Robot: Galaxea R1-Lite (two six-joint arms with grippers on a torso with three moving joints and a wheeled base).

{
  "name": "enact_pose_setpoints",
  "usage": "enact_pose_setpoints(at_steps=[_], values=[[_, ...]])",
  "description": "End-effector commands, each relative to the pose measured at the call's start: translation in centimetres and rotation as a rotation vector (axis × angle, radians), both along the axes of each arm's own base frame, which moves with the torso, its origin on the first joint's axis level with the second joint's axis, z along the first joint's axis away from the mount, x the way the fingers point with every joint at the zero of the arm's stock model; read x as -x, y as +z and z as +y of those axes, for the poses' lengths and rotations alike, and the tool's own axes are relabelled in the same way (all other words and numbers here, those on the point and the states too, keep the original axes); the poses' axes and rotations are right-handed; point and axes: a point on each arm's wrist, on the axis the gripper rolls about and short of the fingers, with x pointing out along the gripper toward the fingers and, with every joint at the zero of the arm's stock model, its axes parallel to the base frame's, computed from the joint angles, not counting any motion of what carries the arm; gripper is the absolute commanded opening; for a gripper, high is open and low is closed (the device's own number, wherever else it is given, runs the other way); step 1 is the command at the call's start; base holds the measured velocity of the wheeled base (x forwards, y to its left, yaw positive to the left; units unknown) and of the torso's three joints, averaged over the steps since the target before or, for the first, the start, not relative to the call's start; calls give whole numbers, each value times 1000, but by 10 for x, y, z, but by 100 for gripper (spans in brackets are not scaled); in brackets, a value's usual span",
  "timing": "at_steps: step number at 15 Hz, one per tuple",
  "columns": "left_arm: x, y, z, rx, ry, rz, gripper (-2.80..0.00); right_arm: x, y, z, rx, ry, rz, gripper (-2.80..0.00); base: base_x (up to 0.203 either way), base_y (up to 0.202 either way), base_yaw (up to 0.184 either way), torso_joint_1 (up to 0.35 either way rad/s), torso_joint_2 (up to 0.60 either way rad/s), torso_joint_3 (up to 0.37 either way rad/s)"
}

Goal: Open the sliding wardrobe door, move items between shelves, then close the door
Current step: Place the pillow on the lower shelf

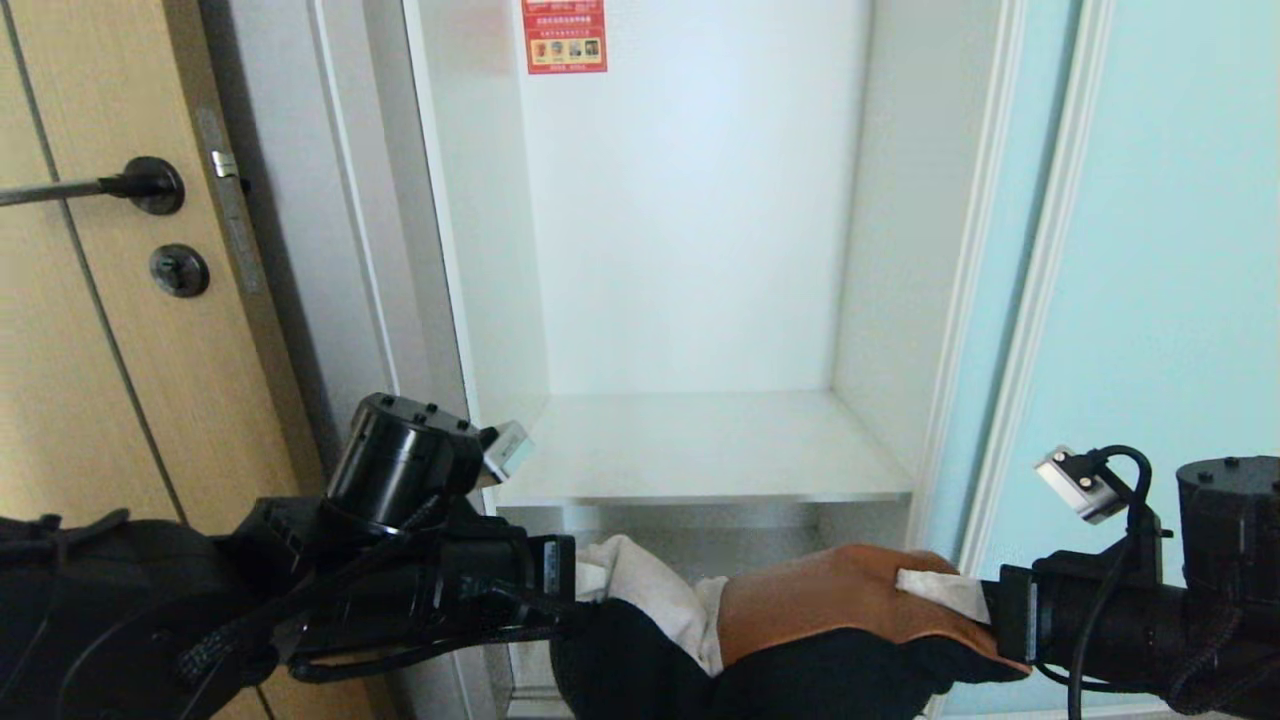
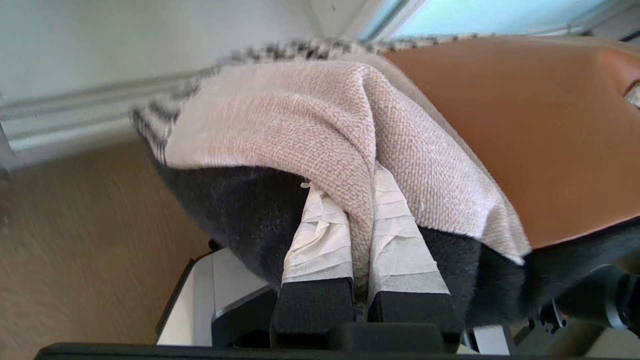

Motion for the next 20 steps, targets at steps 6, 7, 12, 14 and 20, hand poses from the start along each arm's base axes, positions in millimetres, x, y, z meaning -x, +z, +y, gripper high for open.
enact_pose_setpoints(at_steps=[6, 7, 12, 14, 20], values=[[-1, -3, -1, -3, 0, 11, -280, 3, 4, -1, -10, 3, -20, -280, -196, 0, -1, 4, 5, 4], [-1, -4, -1, -5, 0, 14, -280, 3, 5, -1, -11, 3, -22, -280, -200, 0, -5, 0, 3, 0], [-5, -8, -3, -11, 6, 28, -280, 4, 3, -1, -10, 10, -13, -280, -84, 0, 1, 2, 0, 3], [-5, -7, -3, -9, 6, 28, -280, 4, 3, -1, -13, 13, -14, -280, 0, 0, 0, 0, 0, 0], [-4, -10, -3, -13, 4, 36, -280, 5, 0, 2, -8, 27, 0, -280, 0, 0, 0, 0, 0, 0]])
